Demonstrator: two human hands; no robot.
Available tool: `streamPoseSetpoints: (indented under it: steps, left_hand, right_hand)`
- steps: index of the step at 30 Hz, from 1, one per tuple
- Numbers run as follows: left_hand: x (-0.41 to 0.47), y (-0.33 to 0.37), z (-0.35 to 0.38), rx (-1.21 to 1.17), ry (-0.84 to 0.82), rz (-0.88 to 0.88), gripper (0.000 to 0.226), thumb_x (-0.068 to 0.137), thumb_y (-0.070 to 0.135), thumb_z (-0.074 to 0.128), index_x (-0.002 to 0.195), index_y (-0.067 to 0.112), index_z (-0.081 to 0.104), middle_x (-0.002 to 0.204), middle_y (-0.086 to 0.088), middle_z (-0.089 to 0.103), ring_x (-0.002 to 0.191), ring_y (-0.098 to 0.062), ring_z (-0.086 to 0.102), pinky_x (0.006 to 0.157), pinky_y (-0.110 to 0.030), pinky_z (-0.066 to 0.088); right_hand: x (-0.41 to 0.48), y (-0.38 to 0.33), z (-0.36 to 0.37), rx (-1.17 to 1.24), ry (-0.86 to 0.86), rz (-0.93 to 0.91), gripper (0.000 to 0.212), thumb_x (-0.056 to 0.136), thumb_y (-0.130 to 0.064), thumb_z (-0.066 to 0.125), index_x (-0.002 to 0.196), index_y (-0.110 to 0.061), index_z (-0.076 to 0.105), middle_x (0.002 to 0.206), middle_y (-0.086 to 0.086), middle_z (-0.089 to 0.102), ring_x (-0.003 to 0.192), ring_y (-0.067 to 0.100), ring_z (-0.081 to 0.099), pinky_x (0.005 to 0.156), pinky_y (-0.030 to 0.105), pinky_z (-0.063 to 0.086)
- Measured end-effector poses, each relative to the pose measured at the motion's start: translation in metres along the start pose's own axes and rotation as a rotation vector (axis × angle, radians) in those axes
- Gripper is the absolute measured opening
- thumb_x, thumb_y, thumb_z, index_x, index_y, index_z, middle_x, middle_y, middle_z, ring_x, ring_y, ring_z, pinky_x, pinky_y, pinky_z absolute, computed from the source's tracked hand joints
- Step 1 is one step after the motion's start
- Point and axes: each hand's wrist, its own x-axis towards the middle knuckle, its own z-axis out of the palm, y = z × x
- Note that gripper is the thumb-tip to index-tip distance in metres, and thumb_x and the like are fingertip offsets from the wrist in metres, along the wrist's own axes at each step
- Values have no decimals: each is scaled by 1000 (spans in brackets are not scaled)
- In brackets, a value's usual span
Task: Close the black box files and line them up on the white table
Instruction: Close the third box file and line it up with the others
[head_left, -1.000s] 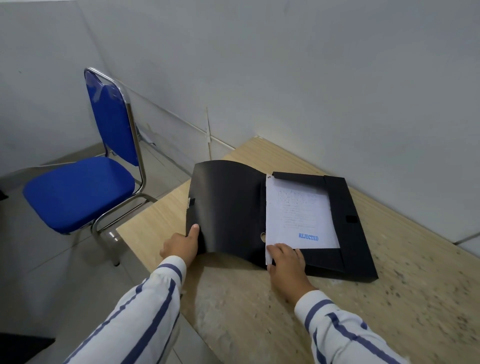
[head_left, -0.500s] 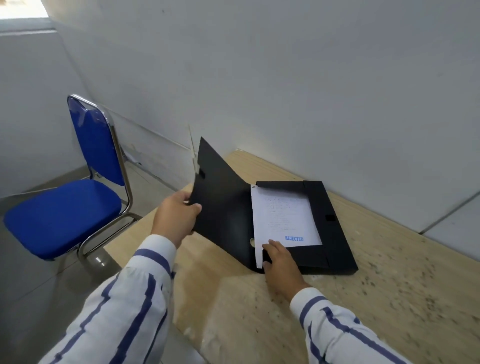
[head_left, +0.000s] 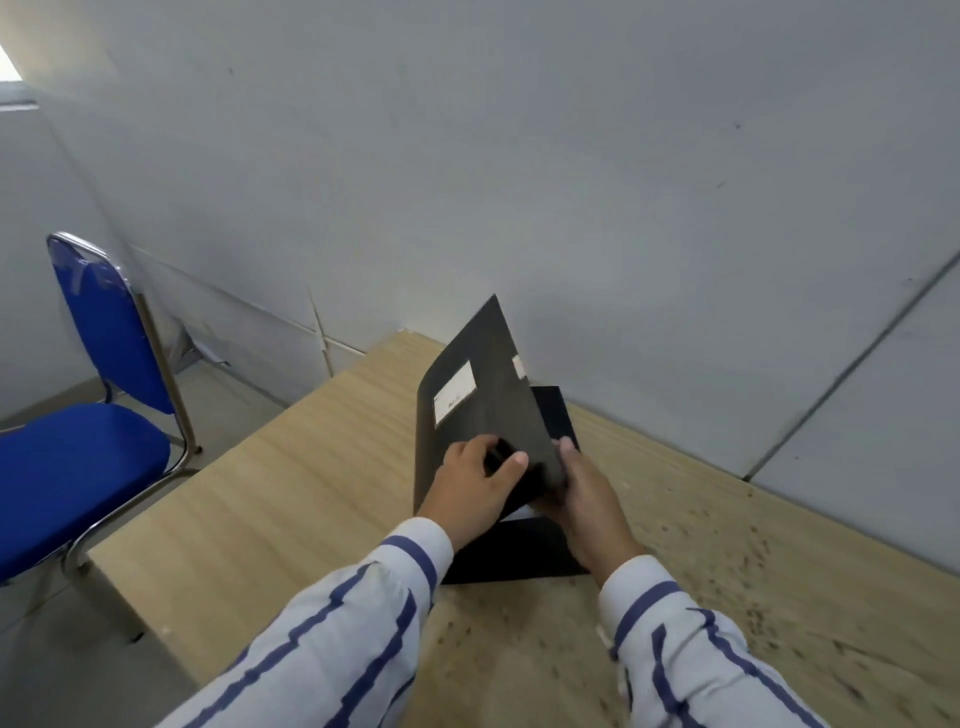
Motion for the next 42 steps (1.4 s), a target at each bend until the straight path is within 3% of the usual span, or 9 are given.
streamPoseSetpoints:
  steps: [4, 7, 9, 13, 20, 26, 29, 32, 42]
  left_hand:
    - [15, -20, 36, 156, -62, -81, 53, 90, 48, 50, 137, 23, 45, 143, -8, 40, 130, -31, 43, 109, -40, 35]
    - [23, -39, 55, 306, -68, -100, 56, 90, 48, 51, 139, 24, 41, 148, -5, 37, 134, -30, 38, 109, -45, 35]
    - [29, -50, 61, 430, -47, -95, 58, 89, 48, 51, 141, 25, 38, 150, -3, 34, 137, -30, 34, 110, -46, 33]
    - [42, -70, 64, 538, -2, -112, 66, 90, 49, 48, 146, 22, 30, 158, -6, 24, 145, -30, 21, 117, -44, 23]
    - [52, -94, 57, 448, 102, -185, 90, 82, 62, 52, 152, 16, 17, 162, -8, 6, 150, -27, 3, 121, -41, 14]
    - [58, -101, 50, 242, 147, -254, 85, 83, 49, 62, 151, 20, 21, 160, -10, 15, 144, -31, 26, 114, -42, 30]
    - [61, -102, 44, 145, 150, -267, 85, 81, 41, 68, 150, 18, 24, 150, -11, 37, 134, -32, 41, 106, -43, 39]
    - [59, -100, 42, 9, 214, -265, 68, 74, 36, 76, 129, 16, 42, 129, -8, 59, 113, -32, 59, 85, -35, 46]
    - [40, -103, 42, -24, 160, -186, 59, 76, 37, 74, 124, 18, 45, 122, -5, 61, 104, -30, 61, 82, -35, 47]
  right_hand:
    - [24, -10, -44, 55, 50, -49, 29, 94, -21, 52, 122, -20, 61, 122, 9, 65, 110, 25, 63, 96, 45, 51]
    - [34, -1, -68, -167, 36, -9, 46, 90, -2, 53, 133, -19, 52, 136, 9, 55, 122, 23, 55, 101, 41, 47]
    - [38, 11, -79, -409, 60, 16, 54, 88, 5, 51, 136, -17, 47, 140, 8, 50, 119, 20, 54, 91, 29, 49]
    - [44, 35, -83, -851, 103, 58, 56, 88, -6, 47, 141, -24, 39, 143, 6, 47, 119, 24, 53, 91, 29, 44]
    - [44, 46, -68, -1211, 237, 17, 45, 93, -25, 41, 137, -16, 40, 134, 12, 39, 119, 31, 41, 95, 43, 45]
    - [53, 60, -64, -1158, 170, -45, 49, 97, -25, 41, 142, -11, 29, 146, 11, 35, 130, 30, 40, 106, 41, 39]
    - [53, 67, -67, -1127, 165, -29, 56, 97, -29, 40, 147, -14, 20, 152, 9, 30, 138, 29, 32, 113, 43, 32]
    - [52, 69, -70, -981, 234, 34, 58, 94, -36, 45, 145, -18, 23, 149, 8, 38, 134, 30, 39, 110, 47, 38]
    - [19, 69, -78, -819, 260, 29, 56, 94, -30, 51, 145, -26, 28, 148, 1, 42, 132, 29, 43, 109, 45, 38]
